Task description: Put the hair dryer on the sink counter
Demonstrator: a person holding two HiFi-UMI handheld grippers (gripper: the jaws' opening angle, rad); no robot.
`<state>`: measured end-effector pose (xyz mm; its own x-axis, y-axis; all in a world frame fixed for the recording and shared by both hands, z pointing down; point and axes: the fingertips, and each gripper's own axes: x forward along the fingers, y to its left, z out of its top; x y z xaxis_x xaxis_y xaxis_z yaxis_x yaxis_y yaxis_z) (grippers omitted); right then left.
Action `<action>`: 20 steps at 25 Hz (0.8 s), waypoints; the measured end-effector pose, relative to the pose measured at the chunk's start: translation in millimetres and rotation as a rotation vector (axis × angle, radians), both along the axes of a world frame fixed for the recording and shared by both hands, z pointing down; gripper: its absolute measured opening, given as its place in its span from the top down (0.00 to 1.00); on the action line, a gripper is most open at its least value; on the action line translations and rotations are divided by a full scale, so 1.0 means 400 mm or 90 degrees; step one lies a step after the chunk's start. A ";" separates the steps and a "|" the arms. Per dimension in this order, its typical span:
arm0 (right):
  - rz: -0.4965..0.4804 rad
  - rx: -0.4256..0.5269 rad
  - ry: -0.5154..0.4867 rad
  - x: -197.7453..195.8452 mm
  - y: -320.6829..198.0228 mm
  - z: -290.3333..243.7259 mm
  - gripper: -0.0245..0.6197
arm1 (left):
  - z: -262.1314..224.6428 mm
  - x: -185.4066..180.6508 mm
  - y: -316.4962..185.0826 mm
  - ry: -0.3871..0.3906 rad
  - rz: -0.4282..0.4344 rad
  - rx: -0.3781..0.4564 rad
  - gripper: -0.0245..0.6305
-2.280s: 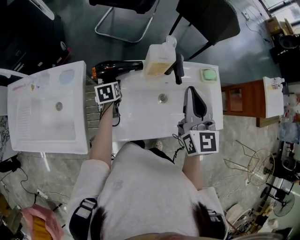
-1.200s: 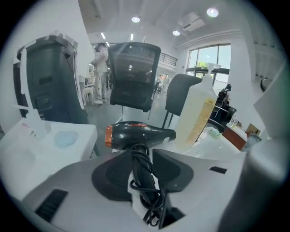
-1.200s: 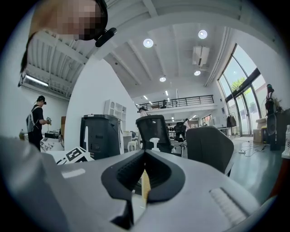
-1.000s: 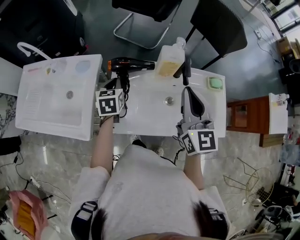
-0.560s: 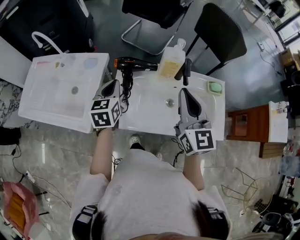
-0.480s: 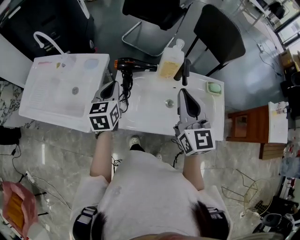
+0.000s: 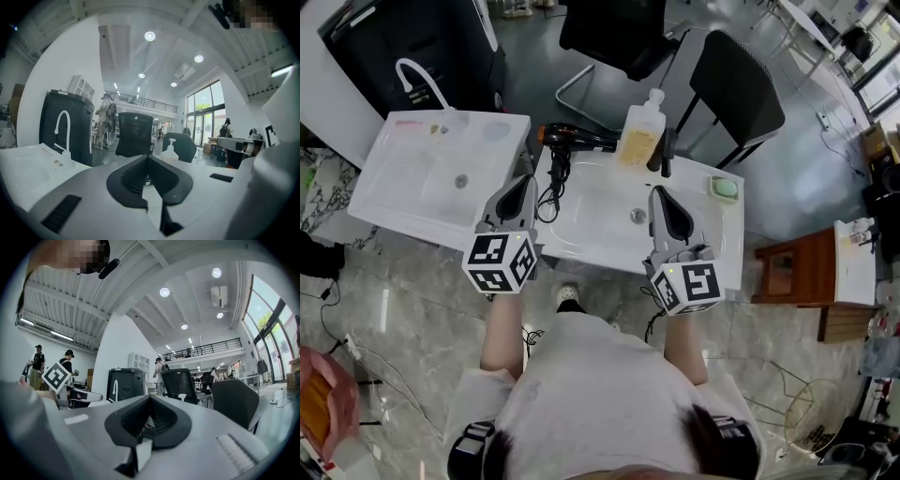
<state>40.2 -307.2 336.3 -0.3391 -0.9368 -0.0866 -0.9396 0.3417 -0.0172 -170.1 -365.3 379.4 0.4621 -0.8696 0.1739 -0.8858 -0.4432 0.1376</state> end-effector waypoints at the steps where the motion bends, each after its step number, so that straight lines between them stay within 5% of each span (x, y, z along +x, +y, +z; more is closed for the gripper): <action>1: -0.003 0.002 0.001 -0.001 0.008 -0.003 0.95 | -0.014 -0.001 0.015 0.000 -0.002 0.011 0.95; 8: -0.016 0.023 0.000 0.005 0.076 -0.039 0.95 | -0.103 -0.007 0.122 0.017 -0.031 0.081 0.95; 20: -0.024 0.041 0.000 0.043 0.191 -0.062 0.95 | -0.147 0.027 0.273 0.038 -0.034 0.117 0.95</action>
<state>57.2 -230.7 311.5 -0.3740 -0.9158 -0.1467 -0.9261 0.3771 0.0067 -159.2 -256.1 320.7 0.4193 -0.9077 -0.0171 -0.9013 -0.4184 0.1121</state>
